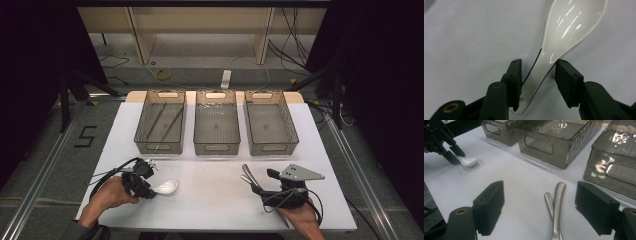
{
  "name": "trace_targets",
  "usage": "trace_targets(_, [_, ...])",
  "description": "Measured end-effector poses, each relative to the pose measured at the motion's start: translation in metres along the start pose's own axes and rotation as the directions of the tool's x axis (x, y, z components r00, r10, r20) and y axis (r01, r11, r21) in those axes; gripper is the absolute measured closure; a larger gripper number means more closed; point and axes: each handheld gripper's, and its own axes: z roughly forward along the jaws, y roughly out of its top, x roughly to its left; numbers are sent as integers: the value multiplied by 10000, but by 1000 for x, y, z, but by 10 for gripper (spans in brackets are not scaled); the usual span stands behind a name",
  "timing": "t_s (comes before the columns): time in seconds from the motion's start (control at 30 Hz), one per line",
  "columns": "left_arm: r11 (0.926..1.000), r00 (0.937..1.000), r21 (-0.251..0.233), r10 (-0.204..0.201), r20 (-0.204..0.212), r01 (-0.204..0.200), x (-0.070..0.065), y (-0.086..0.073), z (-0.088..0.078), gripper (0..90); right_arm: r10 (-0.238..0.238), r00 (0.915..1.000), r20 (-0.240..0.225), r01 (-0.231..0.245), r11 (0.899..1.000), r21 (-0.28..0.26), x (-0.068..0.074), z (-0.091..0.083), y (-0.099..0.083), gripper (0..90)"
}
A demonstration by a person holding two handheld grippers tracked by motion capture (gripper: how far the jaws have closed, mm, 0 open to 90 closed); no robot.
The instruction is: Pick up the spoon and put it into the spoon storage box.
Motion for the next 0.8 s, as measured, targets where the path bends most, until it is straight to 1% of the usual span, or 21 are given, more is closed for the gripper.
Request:
trace_targets(0.2, [9996,9996,21,265,-48,-265,-2,0,0,627,-17,10000,-1,17,10000,21,0,0,0,247])
trace_targets(0.33, [9995,9994,-5,307,-147,-308,-1,0,0,696,-29,10000,-7,29,10000,13,0,0,0,247])
trace_targets(0.37, [9993,9991,-7,383,-155,-384,-1,0,0,712,-17,10000,-7,17,10000,16,0,0,0,247])
trace_targets(0.4, [9989,9988,-24,471,-116,-471,0,-1,0,727,-8,10000,5,8,10000,19,0,0,0,247])
trace_targets(0.43, [9989,9989,-84,467,-62,-467,1,-1,0,739,0,10000,-5,0,10000,16,0,0,0,247])
trace_targets(0.5, [9987,9988,-154,494,46,-494,3,-2,0,748,-32,10000,-5,32,10000,9,0,0,0,248])
trace_targets(0.6, [9984,9985,-174,545,69,-544,4,-2,0,755,-9,10000,-3,9,10000,7,0,0,0,247])
trace_targets(0.8, [9986,9990,-292,444,110,-440,4,-3,0,760,-27,10000,3,27,10000,-1,1,0,0,248])
